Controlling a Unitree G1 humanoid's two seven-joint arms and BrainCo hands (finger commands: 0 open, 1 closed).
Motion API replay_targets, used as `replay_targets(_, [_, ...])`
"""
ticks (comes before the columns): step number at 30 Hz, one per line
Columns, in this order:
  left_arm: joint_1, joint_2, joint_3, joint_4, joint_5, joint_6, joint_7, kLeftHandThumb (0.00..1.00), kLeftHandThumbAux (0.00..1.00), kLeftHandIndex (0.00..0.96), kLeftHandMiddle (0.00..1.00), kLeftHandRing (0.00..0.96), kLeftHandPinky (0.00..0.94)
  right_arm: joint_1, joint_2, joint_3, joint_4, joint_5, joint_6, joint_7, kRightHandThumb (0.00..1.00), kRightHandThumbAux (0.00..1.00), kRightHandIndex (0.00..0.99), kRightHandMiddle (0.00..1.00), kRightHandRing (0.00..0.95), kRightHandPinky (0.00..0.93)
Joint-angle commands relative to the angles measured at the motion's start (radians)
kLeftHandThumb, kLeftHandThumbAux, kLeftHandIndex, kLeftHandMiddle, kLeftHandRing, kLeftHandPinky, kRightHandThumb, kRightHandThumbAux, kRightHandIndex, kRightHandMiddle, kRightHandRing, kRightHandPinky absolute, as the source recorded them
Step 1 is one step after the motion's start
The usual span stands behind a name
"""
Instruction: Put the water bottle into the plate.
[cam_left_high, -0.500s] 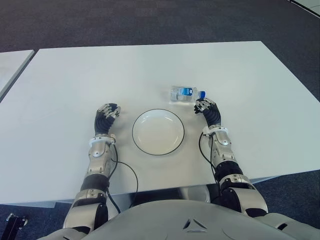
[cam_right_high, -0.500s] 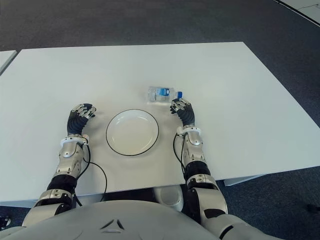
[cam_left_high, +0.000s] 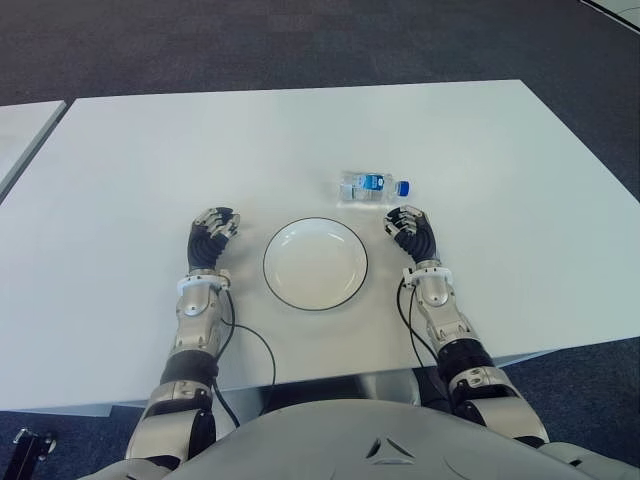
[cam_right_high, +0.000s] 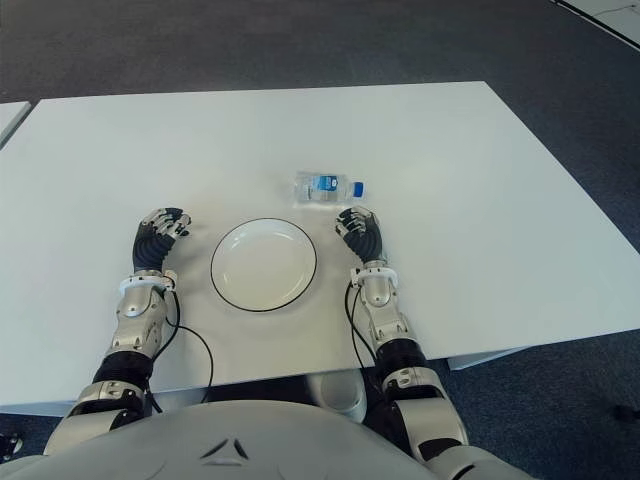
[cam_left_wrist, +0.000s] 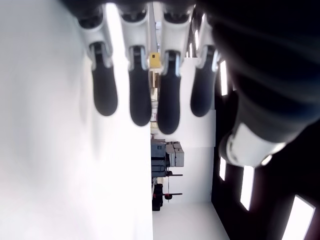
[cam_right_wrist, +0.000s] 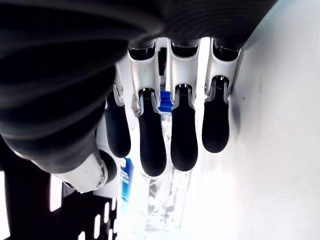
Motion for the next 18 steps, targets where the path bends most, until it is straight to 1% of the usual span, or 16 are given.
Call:
replay_targets(1, [0.086, -0.035, -0.010, 0.080, 0.001, 0.142, 0.014, 0.833, 0.682, 0.409, 0.471, 0.500, 0.478, 0.000, -0.088, 0.094, -0.024, -0.206, 0.006, -0.130, 0.704, 0.731, 0.430, 0.577, 0.580, 0.580])
replay_targets(3, [0.086, -0.036, -0.011, 0.077, 0.003, 0.144, 0.018, 0.833, 0.682, 0.410, 0.470, 0.499, 0.480, -0.016, -0.105, 0.125, -0.028, -0.273, 0.022, -0.187, 0.702, 0.731, 0.427, 0.556, 0.571, 0.567])
replay_targets(4, [0.086, -0.036, -0.011, 0.076, 0.003, 0.145, 0.019, 0.833, 0.681, 0.411, 0.470, 0.501, 0.484, -0.024, -0.110, 0.138, -0.027, -0.298, 0.030, -0.209, 0.700, 0.732, 0.423, 0.524, 0.551, 0.547])
replay_targets(5, [0.086, -0.036, -0.011, 0.075, 0.004, 0.145, 0.019, 0.834, 0.681, 0.411, 0.470, 0.502, 0.485, -0.029, -0.113, 0.145, -0.024, -0.311, 0.034, -0.222, 0.699, 0.732, 0.421, 0.512, 0.543, 0.539])
replay_targets(6, [0.087, -0.037, -0.011, 0.073, 0.004, 0.145, 0.020, 0.834, 0.681, 0.412, 0.470, 0.503, 0.487, -0.041, -0.119, 0.159, -0.028, -0.333, 0.050, -0.225, 0.698, 0.733, 0.419, 0.495, 0.532, 0.529])
replay_targets(8, [0.088, -0.039, -0.012, 0.069, 0.003, 0.145, 0.023, 0.834, 0.681, 0.413, 0.471, 0.506, 0.491, -0.061, -0.132, 0.180, -0.039, -0.361, 0.080, -0.212, 0.693, 0.733, 0.412, 0.419, 0.459, 0.467])
replay_targets(9, [0.089, -0.040, -0.012, 0.066, 0.002, 0.146, 0.024, 0.834, 0.681, 0.413, 0.471, 0.507, 0.493, -0.070, -0.142, 0.192, -0.053, -0.375, 0.097, -0.192, 0.690, 0.733, 0.409, 0.377, 0.418, 0.433])
replay_targets(10, [0.090, -0.041, -0.012, 0.064, 0.001, 0.146, 0.025, 0.834, 0.681, 0.413, 0.471, 0.505, 0.491, -0.074, -0.149, 0.199, -0.062, -0.381, 0.109, -0.179, 0.687, 0.732, 0.406, 0.321, 0.354, 0.379])
replay_targets(11, [0.092, -0.043, -0.012, 0.061, -0.001, 0.145, 0.027, 0.834, 0.681, 0.413, 0.471, 0.505, 0.490, -0.084, -0.158, 0.209, -0.066, -0.393, 0.121, -0.167, 0.685, 0.732, 0.405, 0.301, 0.331, 0.359])
replay_targets(12, [0.093, -0.044, -0.012, 0.058, -0.003, 0.144, 0.028, 0.834, 0.681, 0.413, 0.471, 0.504, 0.489, -0.090, -0.164, 0.216, -0.068, -0.400, 0.130, -0.160, 0.589, 0.711, 0.298, 0.247, 0.269, 0.303])
replay_targets(13, [0.095, -0.046, -0.012, 0.057, -0.004, 0.143, 0.028, 0.834, 0.680, 0.414, 0.470, 0.503, 0.488, -0.103, -0.169, 0.225, -0.062, -0.410, 0.141, -0.158, 0.523, 0.699, 0.229, 0.212, 0.229, 0.267])
replay_targets(15, [0.097, -0.047, -0.012, 0.054, -0.004, 0.142, 0.030, 0.835, 0.680, 0.415, 0.469, 0.500, 0.485, -0.130, -0.174, 0.238, -0.045, -0.424, 0.158, -0.156, 0.487, 0.667, 0.152, 0.160, 0.172, 0.216])
replay_targets(16, [0.097, -0.047, -0.012, 0.052, -0.003, 0.142, 0.030, 0.835, 0.680, 0.415, 0.469, 0.499, 0.483, -0.143, -0.176, 0.244, -0.036, -0.429, 0.166, -0.156, 0.495, 0.634, 0.111, 0.122, 0.131, 0.174])
replay_targets(17, [0.099, -0.047, -0.013, 0.050, -0.002, 0.144, 0.031, 0.835, 0.680, 0.415, 0.468, 0.498, 0.482, -0.164, -0.177, 0.254, -0.015, -0.440, 0.174, -0.162, 0.498, 0.622, 0.096, 0.108, 0.117, 0.158])
replay_targets(18, [0.100, -0.048, -0.014, 0.049, -0.001, 0.145, 0.032, 0.834, 0.681, 0.415, 0.468, 0.498, 0.482, -0.179, -0.178, 0.262, 0.000, -0.448, 0.180, -0.166, 0.520, 0.579, 0.061, 0.069, 0.075, 0.101])
